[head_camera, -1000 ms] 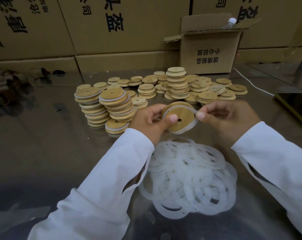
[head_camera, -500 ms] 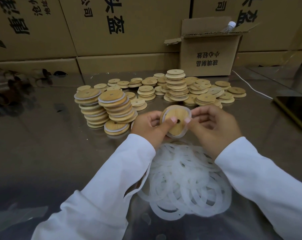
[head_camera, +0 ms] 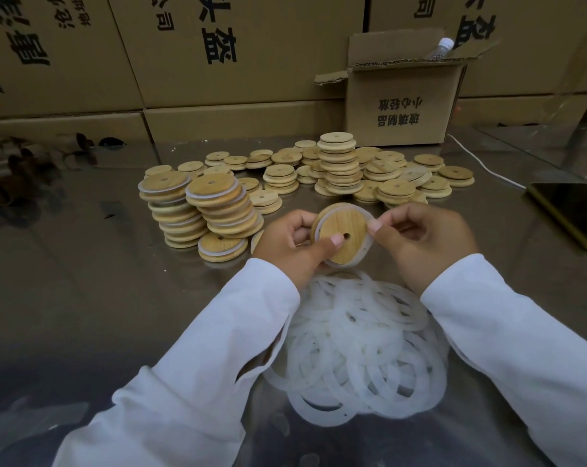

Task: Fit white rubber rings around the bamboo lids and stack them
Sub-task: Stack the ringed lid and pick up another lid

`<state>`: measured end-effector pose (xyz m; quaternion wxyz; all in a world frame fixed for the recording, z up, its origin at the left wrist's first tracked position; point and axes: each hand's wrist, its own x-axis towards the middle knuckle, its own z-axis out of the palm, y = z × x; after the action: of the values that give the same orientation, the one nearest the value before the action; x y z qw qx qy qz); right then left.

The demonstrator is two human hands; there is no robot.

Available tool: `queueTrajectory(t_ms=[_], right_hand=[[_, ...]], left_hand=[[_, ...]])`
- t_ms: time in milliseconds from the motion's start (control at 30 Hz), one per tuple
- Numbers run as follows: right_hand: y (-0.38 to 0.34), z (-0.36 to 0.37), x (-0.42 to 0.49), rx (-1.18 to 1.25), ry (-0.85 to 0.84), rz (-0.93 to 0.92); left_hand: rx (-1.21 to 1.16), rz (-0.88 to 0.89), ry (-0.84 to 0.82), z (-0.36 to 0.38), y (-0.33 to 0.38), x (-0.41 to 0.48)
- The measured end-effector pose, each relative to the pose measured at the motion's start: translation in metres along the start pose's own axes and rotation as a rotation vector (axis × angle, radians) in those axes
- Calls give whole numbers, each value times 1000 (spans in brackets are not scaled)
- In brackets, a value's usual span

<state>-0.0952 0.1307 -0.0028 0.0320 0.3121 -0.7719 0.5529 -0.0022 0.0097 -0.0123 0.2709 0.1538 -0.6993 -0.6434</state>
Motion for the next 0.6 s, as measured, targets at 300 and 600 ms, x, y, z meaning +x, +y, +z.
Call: queueTrajectory(t_ms=[300,600], right_hand=[[-2,-9,3,75,-115,21],[-5,-8,2,196,-97,-37]], left_hand=[[-41,77,-44,-10,0,5],[-210,24,-36,-10,0,5]])
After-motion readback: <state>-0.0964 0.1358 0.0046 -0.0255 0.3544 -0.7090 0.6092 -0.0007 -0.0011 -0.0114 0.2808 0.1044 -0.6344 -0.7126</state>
